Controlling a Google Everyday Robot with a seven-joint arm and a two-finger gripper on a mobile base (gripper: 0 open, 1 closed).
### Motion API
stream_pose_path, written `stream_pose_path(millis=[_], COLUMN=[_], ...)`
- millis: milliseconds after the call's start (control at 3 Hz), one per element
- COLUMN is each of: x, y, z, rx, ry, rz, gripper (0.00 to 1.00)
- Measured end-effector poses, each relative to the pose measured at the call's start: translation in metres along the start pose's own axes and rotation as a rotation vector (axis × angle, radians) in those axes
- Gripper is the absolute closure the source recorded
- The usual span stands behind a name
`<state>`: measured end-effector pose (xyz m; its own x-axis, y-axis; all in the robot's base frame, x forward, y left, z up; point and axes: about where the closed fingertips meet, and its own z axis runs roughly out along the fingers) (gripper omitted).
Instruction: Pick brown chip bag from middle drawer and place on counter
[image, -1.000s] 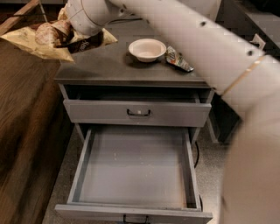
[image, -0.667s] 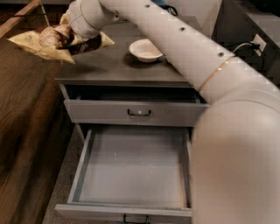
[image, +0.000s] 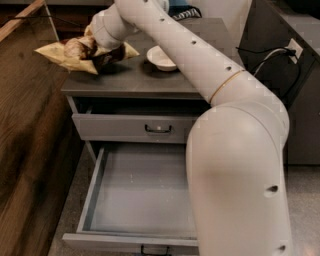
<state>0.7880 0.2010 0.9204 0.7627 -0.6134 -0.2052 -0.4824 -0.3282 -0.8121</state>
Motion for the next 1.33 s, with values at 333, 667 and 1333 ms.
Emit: stream_pose_path(millis=[333,667,1333], x=[0.026,0.045,0.049], y=[0.007,0.011,0.005], z=[0.012,0.017,-0.001], rx=[-0.007,-0.009,-0.026], ry=[0.022,0.031,-0.009], rz=[0.022,0.037,-0.014], gripper=[0.82,0.58,0.12])
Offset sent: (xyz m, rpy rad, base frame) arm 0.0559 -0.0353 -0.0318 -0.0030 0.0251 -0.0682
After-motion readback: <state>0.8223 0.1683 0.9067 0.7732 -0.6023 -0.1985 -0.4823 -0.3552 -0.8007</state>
